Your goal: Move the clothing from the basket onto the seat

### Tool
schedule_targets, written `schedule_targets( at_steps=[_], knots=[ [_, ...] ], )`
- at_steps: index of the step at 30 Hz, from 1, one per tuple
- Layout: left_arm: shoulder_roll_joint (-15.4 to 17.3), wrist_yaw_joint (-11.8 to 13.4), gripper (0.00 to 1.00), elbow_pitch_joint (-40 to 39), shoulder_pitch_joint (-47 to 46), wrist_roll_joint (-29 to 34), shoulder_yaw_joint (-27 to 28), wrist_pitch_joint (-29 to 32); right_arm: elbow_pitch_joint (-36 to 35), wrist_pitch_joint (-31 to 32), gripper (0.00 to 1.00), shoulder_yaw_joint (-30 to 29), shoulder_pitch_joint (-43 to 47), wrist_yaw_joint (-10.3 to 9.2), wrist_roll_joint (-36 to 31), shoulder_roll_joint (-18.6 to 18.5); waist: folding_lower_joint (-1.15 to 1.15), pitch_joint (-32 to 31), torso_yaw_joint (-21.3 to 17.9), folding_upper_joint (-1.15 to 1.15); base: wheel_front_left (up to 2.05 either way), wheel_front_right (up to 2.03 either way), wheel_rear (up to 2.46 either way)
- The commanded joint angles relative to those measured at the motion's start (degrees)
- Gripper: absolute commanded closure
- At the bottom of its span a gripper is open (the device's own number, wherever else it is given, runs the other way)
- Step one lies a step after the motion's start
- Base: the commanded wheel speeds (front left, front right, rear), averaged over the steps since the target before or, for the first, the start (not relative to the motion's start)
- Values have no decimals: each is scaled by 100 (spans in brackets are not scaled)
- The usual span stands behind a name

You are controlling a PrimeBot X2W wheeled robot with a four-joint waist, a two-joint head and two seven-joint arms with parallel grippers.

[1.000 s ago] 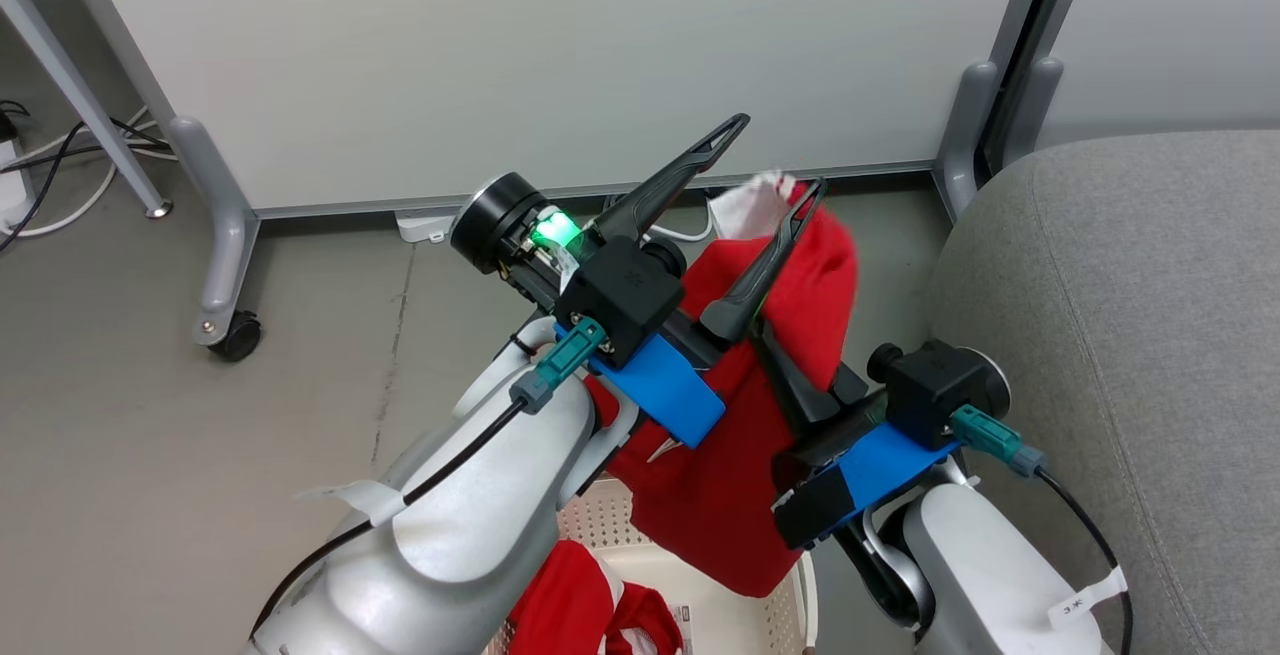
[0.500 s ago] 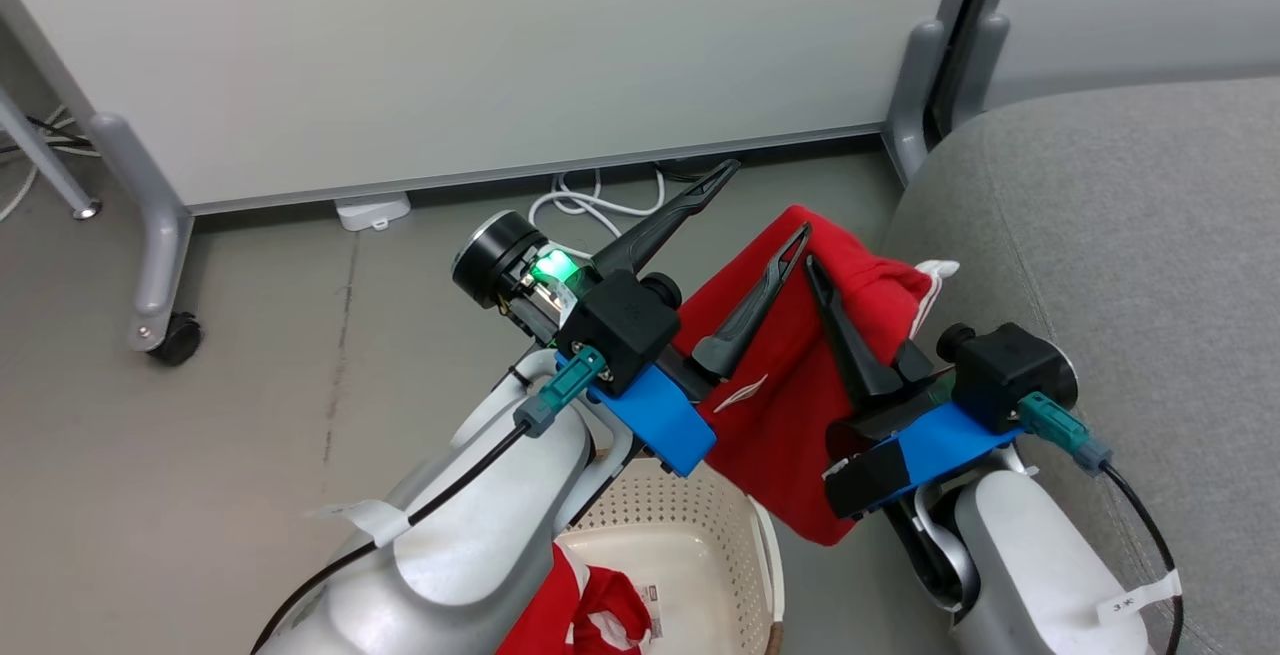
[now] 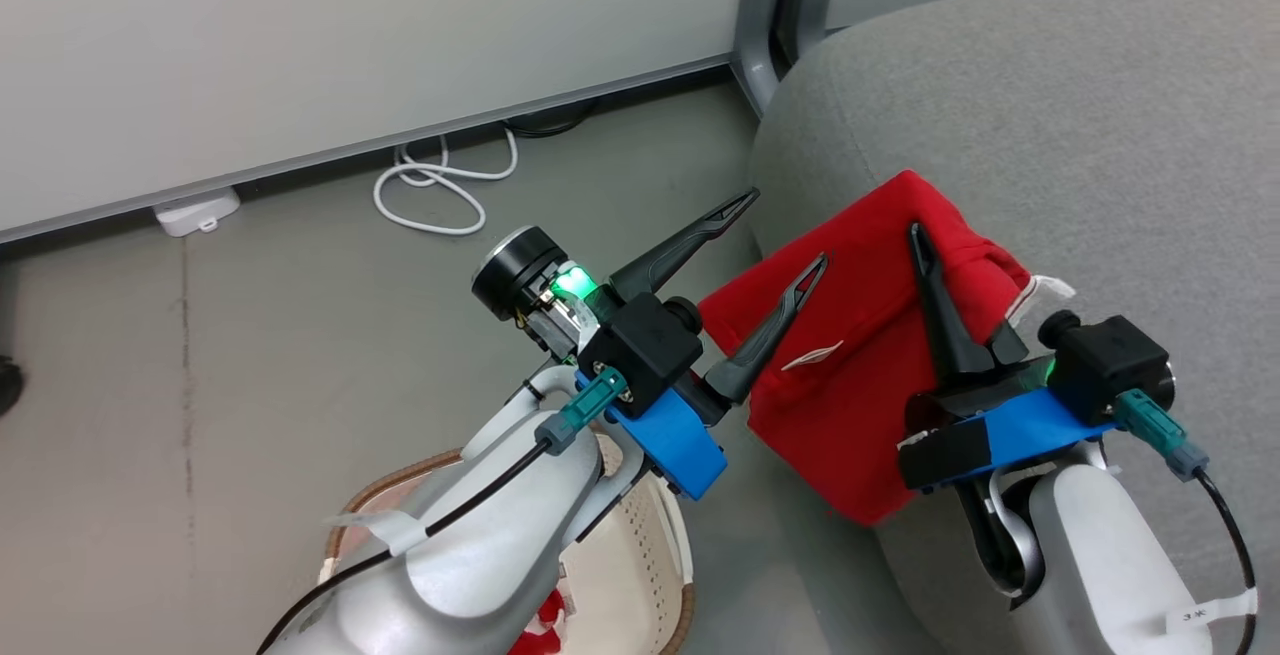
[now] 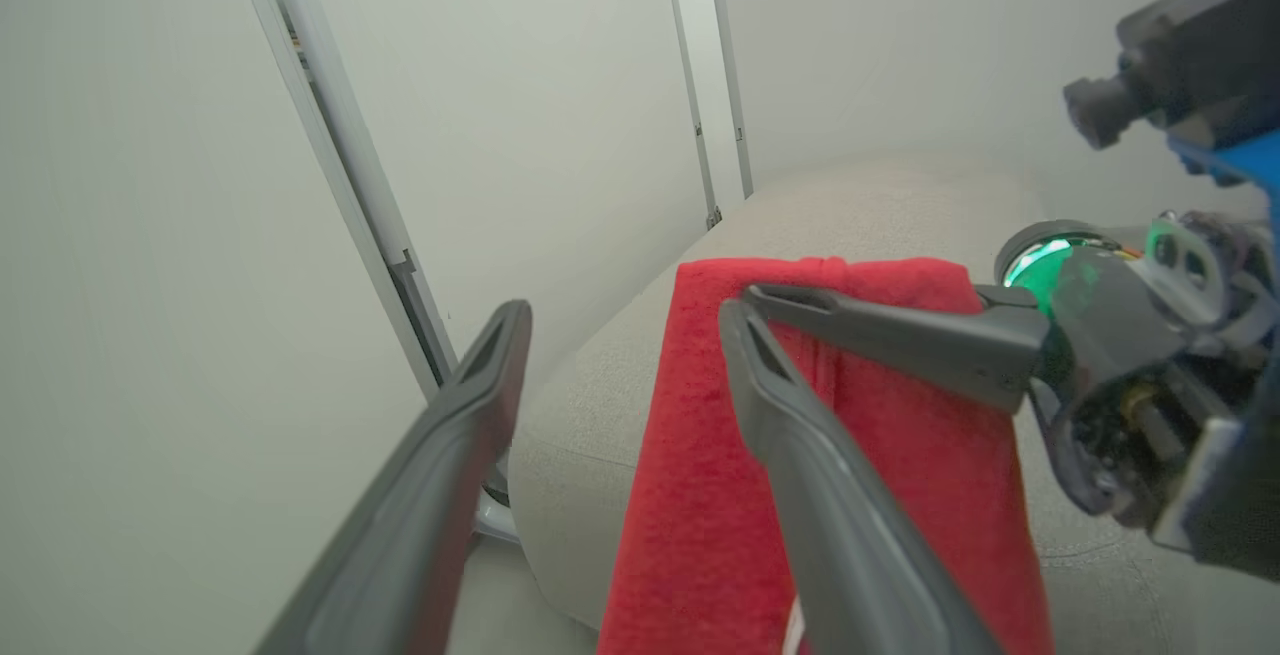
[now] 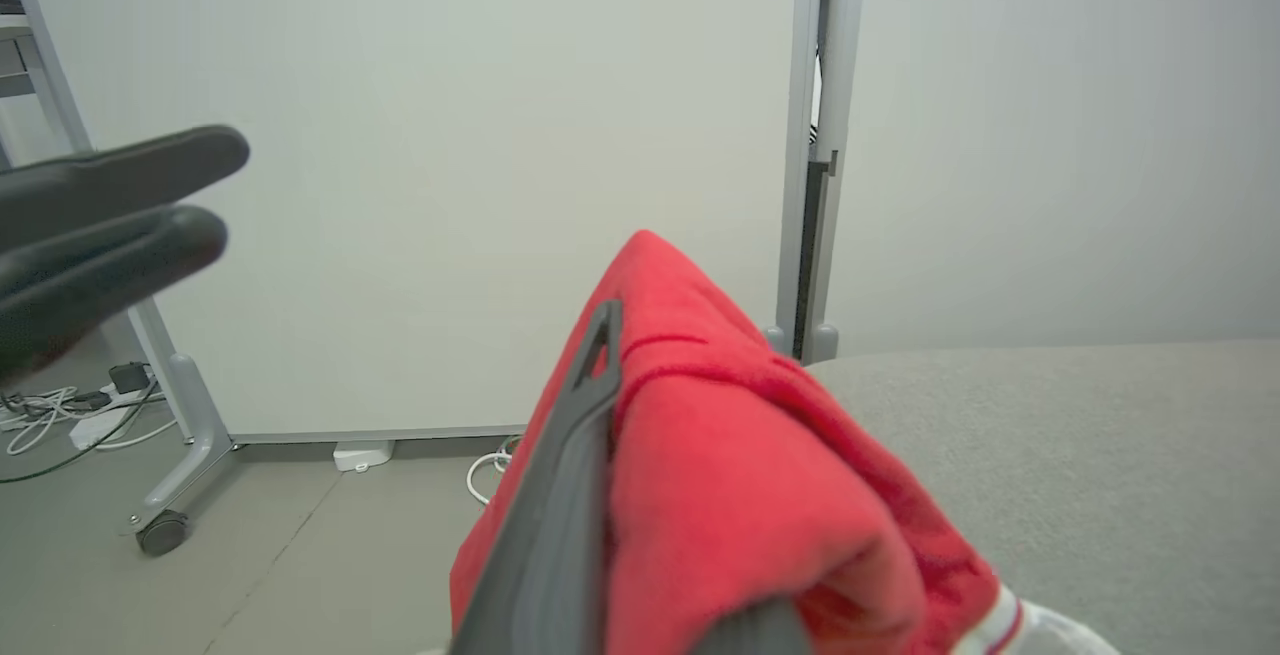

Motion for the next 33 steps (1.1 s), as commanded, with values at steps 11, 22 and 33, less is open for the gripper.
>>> schedule_targets(
  at_steps=[11, 22, 33],
  knots=[
    [51, -29, 0, -88, 2, 70, -132, -17, -357, -22, 100, -561, 408, 3, -167, -31, 0, 205, -588, 0, 0, 0, 0],
    [92, -22, 0, -275, -96, 179, -61, -17, -783, -23, 100, -866, -57, 3, -112, -189, 0, 456, -520, 0, 0, 0, 0],
    [98, -1, 0, -338, -559, 446, -122, -16, -833, -22, 100, -1682, -1902, 3, -121, -1087, 0, 1533, -303, 0, 0, 0, 0]
  ],
)
